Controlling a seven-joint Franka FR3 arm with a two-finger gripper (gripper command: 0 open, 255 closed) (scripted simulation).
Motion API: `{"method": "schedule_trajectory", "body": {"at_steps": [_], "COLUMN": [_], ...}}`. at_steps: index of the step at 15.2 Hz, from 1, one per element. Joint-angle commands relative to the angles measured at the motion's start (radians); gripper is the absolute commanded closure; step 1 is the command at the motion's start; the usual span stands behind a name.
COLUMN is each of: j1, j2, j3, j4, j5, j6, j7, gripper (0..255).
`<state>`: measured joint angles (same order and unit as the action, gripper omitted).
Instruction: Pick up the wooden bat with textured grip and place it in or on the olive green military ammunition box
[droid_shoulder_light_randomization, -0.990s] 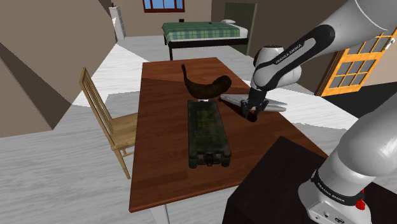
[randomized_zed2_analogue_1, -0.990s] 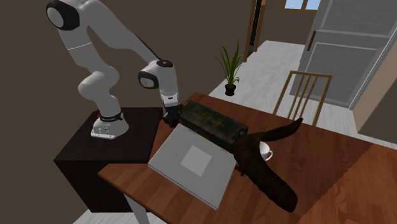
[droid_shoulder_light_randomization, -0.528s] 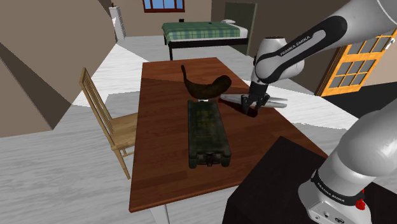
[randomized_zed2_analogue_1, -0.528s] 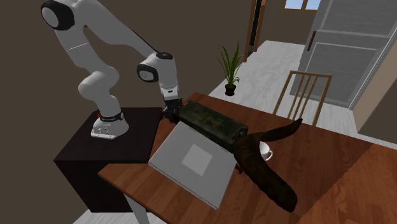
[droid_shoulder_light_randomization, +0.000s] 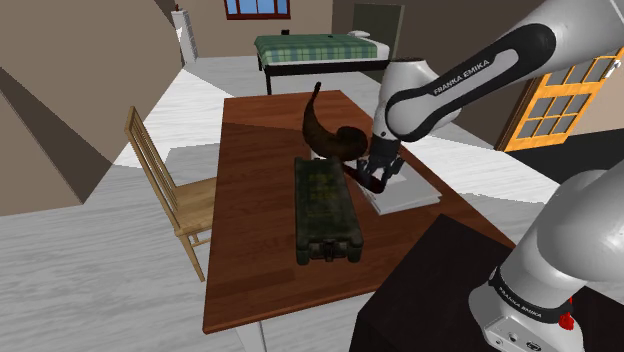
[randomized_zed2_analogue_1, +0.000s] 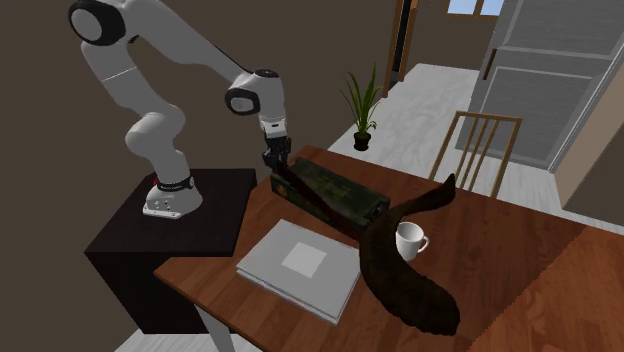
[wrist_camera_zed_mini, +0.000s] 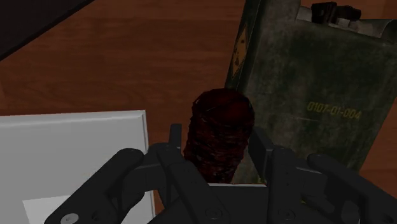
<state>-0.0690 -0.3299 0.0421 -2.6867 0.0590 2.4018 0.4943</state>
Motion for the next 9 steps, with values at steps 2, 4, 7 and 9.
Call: {"method": "schedule_trajectory", "body": {"at_steps": [2,4,7,9], "j1": [0.043,0.068,0.104,0.125], "j2": [0.01,0.023,0.051,0.075], "j3": [0.061,0.1,0.157,0.193], "j4": [0.01,0.027,0.063,0.093], "j5": [0.021,0.032,0.042,0.044], "j6": [0.003,0.0,-0.004,-0.007], "j7": [0.084,0.14,0.225,0.282], "gripper": [255,255,255,255]}}
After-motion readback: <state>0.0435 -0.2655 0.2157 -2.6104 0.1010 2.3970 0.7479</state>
